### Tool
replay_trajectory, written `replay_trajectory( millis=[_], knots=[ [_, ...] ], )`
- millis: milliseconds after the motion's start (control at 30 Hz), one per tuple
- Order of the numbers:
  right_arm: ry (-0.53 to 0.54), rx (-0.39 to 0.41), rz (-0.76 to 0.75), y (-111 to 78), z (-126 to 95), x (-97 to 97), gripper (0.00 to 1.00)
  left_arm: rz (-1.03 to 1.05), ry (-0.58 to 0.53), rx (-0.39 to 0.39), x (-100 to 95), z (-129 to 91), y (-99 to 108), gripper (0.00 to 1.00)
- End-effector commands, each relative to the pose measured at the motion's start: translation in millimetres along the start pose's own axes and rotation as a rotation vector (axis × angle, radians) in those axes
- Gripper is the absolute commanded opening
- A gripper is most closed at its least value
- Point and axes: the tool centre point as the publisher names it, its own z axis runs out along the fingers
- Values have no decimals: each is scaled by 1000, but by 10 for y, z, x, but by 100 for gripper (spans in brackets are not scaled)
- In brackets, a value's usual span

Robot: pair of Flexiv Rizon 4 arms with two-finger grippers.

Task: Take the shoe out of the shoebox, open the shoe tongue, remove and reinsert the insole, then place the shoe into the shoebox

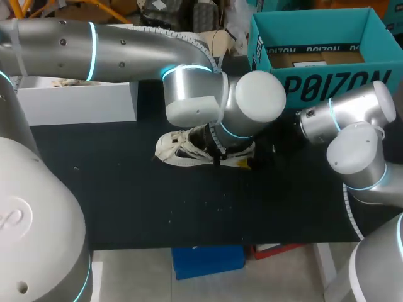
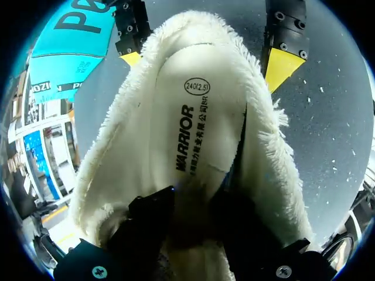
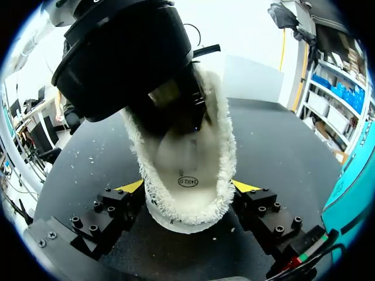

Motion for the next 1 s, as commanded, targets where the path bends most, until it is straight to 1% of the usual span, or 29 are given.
replay_trajectory(
  millis=[33,200,367,433,500,533,567,733,933,1000],
  knots=[
    [0,2,2,-20,3,-12,0,-13,-76,89,-54,129,124,38],
    [0,2,2,-20,3,-12,0,-18,-116,121,-126,70,82,37],
    [0,2,2,-20,3,-12,0,-15,-114,138,-139,106,-1,38],
    [0,2,2,-20,3,-12,0,4,-105,147,-128,109,-42,34],
    [0,2,2,-20,3,-12,0,18,-102,143,-116,117,-81,21],
    [0,2,2,-20,3,-12,0,28,-94,146,-112,120,-93,13],
    [0,2,2,-20,3,-12,0,30,-91,145,-107,127,-109,1],
    [0,2,2,-20,3,-12,0,86,-53,136,-86,139,-165,0],
    [0,2,2,-20,3,-12,0,128,5,158,-52,-32,-118,0],
    [0,2,2,-20,3,-12,0,127,38,190,-51,-104,-72,0]
  ],
)
